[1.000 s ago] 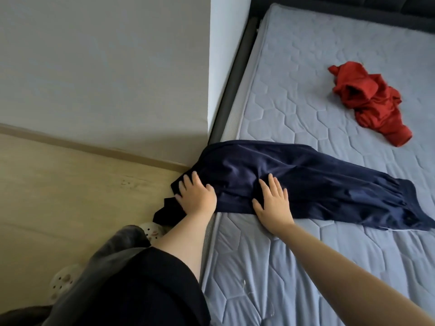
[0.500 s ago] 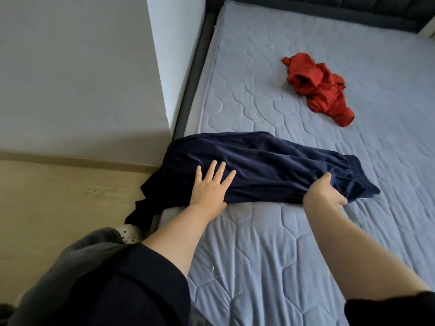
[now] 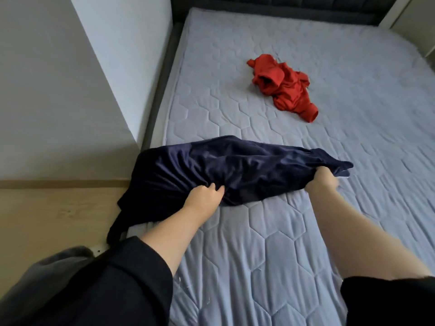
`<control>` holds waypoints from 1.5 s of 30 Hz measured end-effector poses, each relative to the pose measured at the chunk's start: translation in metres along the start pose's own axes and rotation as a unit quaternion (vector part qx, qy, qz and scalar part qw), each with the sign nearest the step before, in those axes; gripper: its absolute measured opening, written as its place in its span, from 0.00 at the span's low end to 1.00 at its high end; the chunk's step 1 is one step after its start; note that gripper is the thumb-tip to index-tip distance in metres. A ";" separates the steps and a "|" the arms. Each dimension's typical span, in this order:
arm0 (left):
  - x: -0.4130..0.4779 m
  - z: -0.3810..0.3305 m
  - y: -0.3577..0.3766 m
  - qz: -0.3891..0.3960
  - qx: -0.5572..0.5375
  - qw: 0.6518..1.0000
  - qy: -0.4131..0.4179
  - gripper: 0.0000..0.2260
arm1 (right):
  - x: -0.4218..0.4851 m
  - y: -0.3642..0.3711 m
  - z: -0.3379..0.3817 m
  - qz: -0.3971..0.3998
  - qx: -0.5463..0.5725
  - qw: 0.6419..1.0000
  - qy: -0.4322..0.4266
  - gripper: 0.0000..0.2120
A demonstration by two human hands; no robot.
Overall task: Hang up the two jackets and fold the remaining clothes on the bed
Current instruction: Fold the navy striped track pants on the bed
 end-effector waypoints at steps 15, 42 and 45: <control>-0.028 0.070 0.043 0.104 0.059 0.985 -0.127 0.31 | -0.011 0.020 0.033 -0.031 -0.032 0.986 -0.158 0.21; -0.003 0.060 0.030 0.026 -0.695 0.630 -0.346 0.29 | -0.055 0.077 -0.058 0.250 -0.170 0.942 0.146 0.22; 0.000 0.067 0.035 0.026 -0.676 0.645 -0.355 0.25 | -0.056 0.085 -0.060 0.336 -0.228 0.903 0.141 0.24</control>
Point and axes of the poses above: each hand's wrist, its own x-axis towards the middle knuckle, its own y-axis out of the palm, z = x × y, the point moved 4 cm from there along x, towards the middle knuckle, and after that the axes turned 8 degrees about x, right-handed, at the moved point
